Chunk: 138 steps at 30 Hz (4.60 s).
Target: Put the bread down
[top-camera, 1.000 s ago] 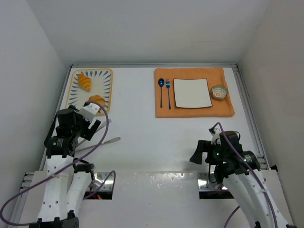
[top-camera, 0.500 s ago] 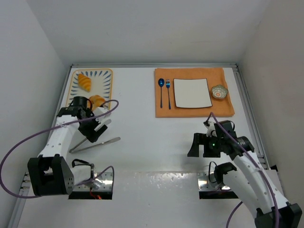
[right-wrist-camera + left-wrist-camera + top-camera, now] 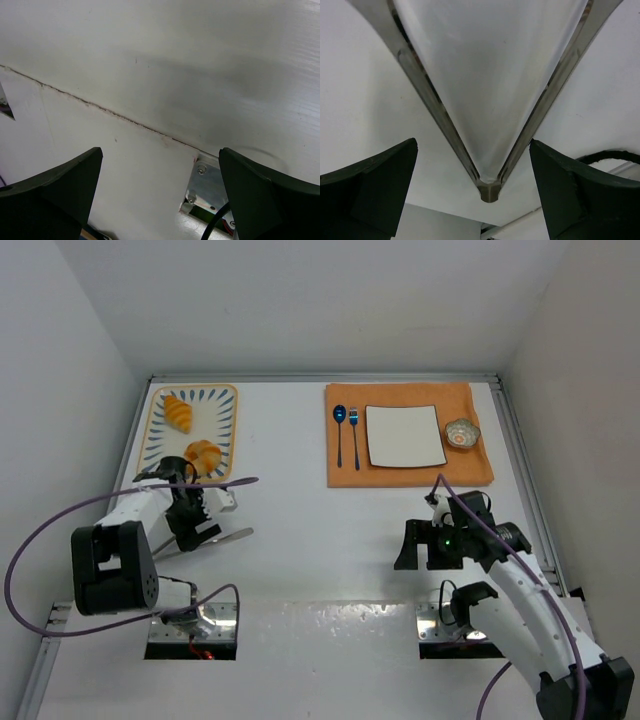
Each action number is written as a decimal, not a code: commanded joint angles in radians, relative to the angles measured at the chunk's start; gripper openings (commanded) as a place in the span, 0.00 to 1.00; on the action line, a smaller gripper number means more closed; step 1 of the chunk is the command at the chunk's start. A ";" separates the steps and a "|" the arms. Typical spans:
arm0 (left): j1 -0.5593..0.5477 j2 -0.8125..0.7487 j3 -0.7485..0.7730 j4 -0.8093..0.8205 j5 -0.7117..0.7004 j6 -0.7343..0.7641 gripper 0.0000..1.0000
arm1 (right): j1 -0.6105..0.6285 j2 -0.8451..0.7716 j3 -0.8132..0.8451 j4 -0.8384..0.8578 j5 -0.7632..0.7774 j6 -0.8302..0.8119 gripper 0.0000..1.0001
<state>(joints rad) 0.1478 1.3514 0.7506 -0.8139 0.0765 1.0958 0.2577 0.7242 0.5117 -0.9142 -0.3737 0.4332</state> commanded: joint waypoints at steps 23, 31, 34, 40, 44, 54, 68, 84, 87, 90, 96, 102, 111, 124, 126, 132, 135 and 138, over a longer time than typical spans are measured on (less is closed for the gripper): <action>0.042 -0.129 0.013 -0.174 0.183 0.061 0.48 | 0.000 -0.078 0.053 -0.043 0.094 -0.011 1.00; 0.042 -0.072 0.248 -0.298 0.322 -0.134 0.48 | 0.000 -0.123 0.088 -0.081 0.107 -0.008 1.00; 0.042 -0.072 0.322 -0.307 0.385 -0.210 0.48 | -0.003 -0.149 0.094 -0.103 0.111 -0.008 1.00; 0.042 -0.072 0.467 -0.307 0.479 -0.365 0.48 | -0.002 -0.203 0.085 -0.130 0.125 0.002 1.00; 0.064 -0.083 0.533 -0.211 0.410 -0.563 0.50 | 0.000 -0.201 0.082 -0.106 0.124 0.007 1.00; 0.184 0.078 0.656 0.126 0.160 -0.934 0.55 | -0.003 0.021 0.169 0.034 0.090 -0.057 1.00; 0.164 0.532 0.903 0.285 -0.052 -1.174 0.62 | -0.023 0.409 0.334 0.135 0.038 -0.142 1.00; 0.162 0.595 0.871 0.374 0.006 -1.240 0.61 | -0.026 0.370 0.264 0.176 0.036 -0.048 1.00; 0.174 0.572 0.862 0.383 0.042 -1.252 0.61 | -0.023 0.369 0.271 0.178 0.033 -0.045 1.00; 0.174 0.572 0.862 0.383 0.042 -1.252 0.61 | -0.025 0.377 0.274 0.178 0.027 -0.044 1.00; 0.164 0.609 0.852 0.392 0.020 -1.261 0.62 | -0.026 0.392 0.280 0.176 0.012 -0.042 1.00; 0.164 0.640 0.837 0.392 -0.003 -1.251 0.26 | -0.023 0.391 0.298 0.146 0.016 -0.062 1.00; 0.173 0.572 0.808 0.383 0.043 -1.220 0.00 | -0.023 0.376 0.278 0.170 0.016 -0.036 1.00; -0.094 0.453 1.004 0.145 0.264 -0.898 0.00 | -0.191 0.221 0.105 0.141 0.193 0.111 1.00; -0.207 0.453 1.049 0.136 0.290 -0.866 0.00 | -0.233 0.163 0.056 0.143 0.193 0.110 1.00; -0.483 0.642 1.254 0.136 0.321 -0.835 0.00 | -0.299 0.158 0.033 0.109 0.179 0.062 1.00; -0.582 0.791 1.386 0.136 0.321 -0.873 0.00 | -0.301 0.170 0.043 0.087 0.179 0.030 1.00; -0.648 0.876 1.451 0.185 0.292 -0.904 0.00 | -0.304 0.169 0.053 0.075 0.190 -0.002 1.00</action>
<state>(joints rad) -0.4767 2.1498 2.1540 -0.6479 0.3771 0.2211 -0.0380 0.8936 0.5461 -0.8234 -0.2031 0.4763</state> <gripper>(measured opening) 0.224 0.996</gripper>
